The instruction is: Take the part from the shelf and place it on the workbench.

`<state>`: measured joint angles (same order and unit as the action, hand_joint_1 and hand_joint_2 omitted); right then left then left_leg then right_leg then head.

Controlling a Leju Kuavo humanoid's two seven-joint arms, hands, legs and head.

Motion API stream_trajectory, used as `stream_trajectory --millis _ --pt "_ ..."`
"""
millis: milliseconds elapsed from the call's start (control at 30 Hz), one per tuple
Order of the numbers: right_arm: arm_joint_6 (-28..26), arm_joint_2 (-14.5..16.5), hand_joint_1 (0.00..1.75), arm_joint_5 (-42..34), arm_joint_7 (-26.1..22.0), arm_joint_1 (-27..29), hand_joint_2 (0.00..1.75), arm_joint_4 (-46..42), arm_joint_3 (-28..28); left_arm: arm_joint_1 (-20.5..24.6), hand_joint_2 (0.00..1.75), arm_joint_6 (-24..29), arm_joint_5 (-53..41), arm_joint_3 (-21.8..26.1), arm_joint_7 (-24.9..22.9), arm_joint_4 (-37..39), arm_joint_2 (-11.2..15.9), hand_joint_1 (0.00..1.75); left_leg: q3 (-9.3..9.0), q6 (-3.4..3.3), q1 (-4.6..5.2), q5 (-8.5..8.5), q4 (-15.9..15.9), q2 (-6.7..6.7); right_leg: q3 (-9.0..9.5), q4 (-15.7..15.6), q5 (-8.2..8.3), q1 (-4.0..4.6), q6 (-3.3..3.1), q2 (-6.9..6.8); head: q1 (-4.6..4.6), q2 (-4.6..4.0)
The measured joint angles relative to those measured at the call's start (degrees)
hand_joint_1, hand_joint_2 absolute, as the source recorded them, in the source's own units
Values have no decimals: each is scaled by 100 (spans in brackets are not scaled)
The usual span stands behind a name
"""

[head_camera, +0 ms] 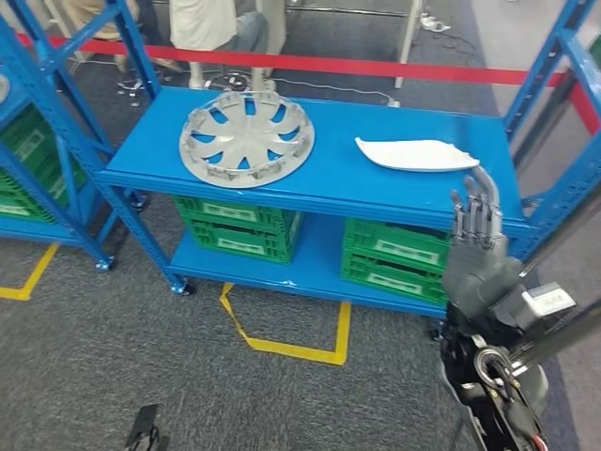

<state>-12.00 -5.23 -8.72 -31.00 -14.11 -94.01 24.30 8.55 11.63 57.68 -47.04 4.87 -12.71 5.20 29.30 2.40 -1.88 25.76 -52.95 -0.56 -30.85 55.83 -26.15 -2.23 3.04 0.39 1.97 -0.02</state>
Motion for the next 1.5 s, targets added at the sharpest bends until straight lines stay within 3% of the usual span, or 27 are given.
stream_trajectory --millis 100,167,267,300,333,367,433,500,600,667,767,800,833,867,933,1000,1100,1167,1233,1300,1333,1367,1433,1500 --pt "4 0 0 -1 -9 10 0 1 1 6 0 0 1 -2 -2 1 -6 0 35 86 -16 8 -36 1 -7 35 -46 32 -168 22 -99 0" --pt "9 0 0 -2 -16 -6 0 1 -9 12 0 0 2 -2 -2 1 -8 0 181 113 -25 176 -342 19 4 31 -53 41 -257 18 -165 0" --pt "32 1 0 0 -24 -10 0 1 -7 16 0 -1 1 -2 -2 1 -9 0 874 85 12 630 -1569 31 15 26 -78 93 -336 6 -303 0" --pt "38 1 0 0 -25 -5 0 2 -4 9 0 -1 2 -2 -2 1 -11 0 1066 60 28 665 -1844 31 24 26 -90 119 -354 4 -339 0" --pt "43 1 0 0 -27 -2 0 2 -3 1 0 -2 4 -2 -2 2 -12 0 1147 23 50 589 -1896 30 40 26 -103 145 -371 6 -362 0" --pt "49 1 0 0 -30 -1 0 2 -4 -5 0 -2 6 -2 -2 2 -13 0 1100 -30 78 403 -1698 29 65 25 -117 169 -385 8 -381 0" --pt "63 2 0 0 -39 -7 0 2 -4 -4 0 -2 9 -2 -2 4 -3 0 774 -179 161 -44 -895 30 120 20 -153 209 -400 14 -409 0" --pt "79 3 0 0 -46 -16 0 1 -5 13 0 -1 10 -2 -2 7 10 0 527 -264 233 -235 -319 55 141 12 -189 229 -382 21 -413 0" --pt "91 3 0 0 -48 -22 0 -1 -5 24 0 0 11 -2 -5 8 10 0 454 -270 239 -217 -169 77 153 -20 -229 227 -307 16 -420 0" --pt "92 3 0 0 -52 -36 0 -4 -8 15 0 0 11 -2 -11 9 5 0 361 -292 196 -222 -75 82 84 178 -361 230 -244 6 -384 0" --pt "92 3 0 0 -50 -38 0 -3 -12 15 0 0 11 -2 -13 10 -1 0 265 -333 181 -185 -31 87 -459 1270 -831 203 -164 -1 -275 0" --pt "92 3 0 0 -49 -22 0 -1 -9 11 0 0 11 -2 -13 10 -3 0 245 -336 181 -165 -32 85 -646 1581 -903 191 -143 -2 -251 0" --pt "92 3 0 0 -48 -9 0 0 -8 6 0 0 11 -2 -13 10 -8 0 220 -332 181 -143 -34 82 -744 1695 -861 178 -126 -4 -231 0" --pt "92 3 0 0 -48 -2 0 1 -7 1 0 0 11 -2 -13 10 -13 0 187 -322 178 -117 -36 77 -717 1557 -693 165 -115 -7 -210 0" --pt "91 3 0 0 -48 -2 0 2 -9 -7 0 0 11 -2 -13 10 -22 0 107 -284 172 -54 -44 64 -401 775 -207 145 -117 -16 -154 0" --pt "90 3 0 0 -46 -9 0 7 -8 -2 0 0 11 -2 -13 13 -25 0 81 -224 186 -5 -72 55 -107 139 30 153 -165 -18 -109 0" --pt "75 3 0 6 -42 -8 0 11 -7 4 0 0 15 -2 -15 14 -23 0 111 -143 191 5 -84 54 -22 -16 20 172 -276 -3 -147 0" --pt "19 4 0 37 -5 -24 0 13 -14 3 0 0 31 -2 -17 14 -23 0 180 -79 182 107 -256 53 17 -72 34 151 -338 -4 -173 0" --pt "-76 5 0 92 81 -50 0 17 -15 7 0 1 55 -2 -17 15 -24 0 505 -16 163 383 -881 51 52 -109 34 133 -382 -12 -229 0" --pt "-176 5 0 132 186 -60 0 38 -9 2 0 2 75 -3 -17 16 -24 0 989 27 138 625 -1666 52 63 -112 14 129 -406 -16 -294 1" --pt "-214 5 0 142 226 -60 0 52 -7 -8 0 2 83 -3 -17 16 -24 0 1137 38 126 609 -1843 52 74 -112 0 126 -409 -13 -317 1" --pt "-239 5 0 148 254 -61 0 67 -5 -19 0 3 88 -4 -17 16 -23 0 1170 42 116 480 -1786 52 92 -112 -15 122 -406 -6 -340 1" --pt "-261 5 0 161 284 -65 0 85 -5 -29 0 4 91 -4 -17 16 -16 0 881 29 101 1 -1036 53 147 -113 -56 112 -374 7 -388 0" --pt "-280 5 0 172 305 -79 0 91 -4 -18 0 3 92 -4 -16 16 -12 0 550 -6 113 -290 -297 52 187 -112 -110 130 -313 18 -434 0"
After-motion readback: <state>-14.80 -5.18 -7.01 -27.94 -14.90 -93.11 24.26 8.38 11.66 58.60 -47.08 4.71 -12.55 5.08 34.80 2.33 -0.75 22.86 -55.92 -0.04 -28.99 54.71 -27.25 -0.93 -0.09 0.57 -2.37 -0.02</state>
